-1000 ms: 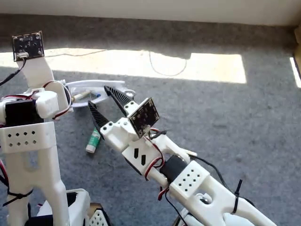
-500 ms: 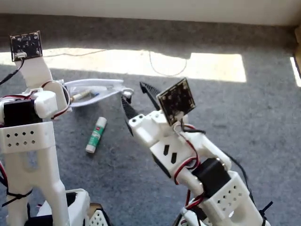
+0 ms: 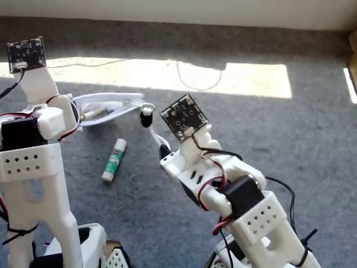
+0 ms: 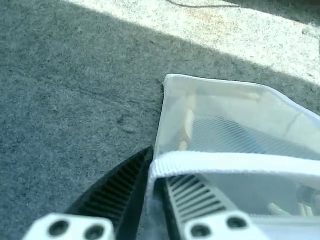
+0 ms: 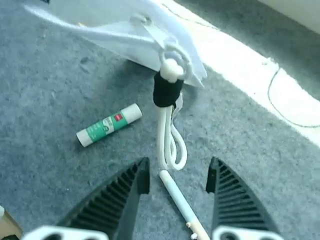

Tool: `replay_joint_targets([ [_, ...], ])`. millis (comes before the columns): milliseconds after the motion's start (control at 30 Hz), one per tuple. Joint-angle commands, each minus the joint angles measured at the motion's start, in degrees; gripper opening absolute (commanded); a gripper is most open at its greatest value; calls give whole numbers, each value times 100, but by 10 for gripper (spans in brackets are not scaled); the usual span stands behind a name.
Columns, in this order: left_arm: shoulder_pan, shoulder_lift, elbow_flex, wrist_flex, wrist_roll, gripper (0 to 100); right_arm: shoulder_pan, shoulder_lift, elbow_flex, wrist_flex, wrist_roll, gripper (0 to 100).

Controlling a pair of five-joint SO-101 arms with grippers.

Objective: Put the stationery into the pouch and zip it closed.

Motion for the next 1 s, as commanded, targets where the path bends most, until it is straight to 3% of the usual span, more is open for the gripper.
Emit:
replay_joint_targets([
  [0, -277, -31, -470, 18, 53, 7, 101, 681, -31, 4, 334, 183],
  [233, -637, -31, -576, 18, 53, 7, 92, 1789, -40, -4, 862, 183],
  [500, -646, -31, -541, 18, 53, 7, 110, 3169, -57, -708, 1345, 183],
  [967, -857, -31, -409, 18, 53, 7, 382, 4822, -75, -1560, 1389, 183],
])
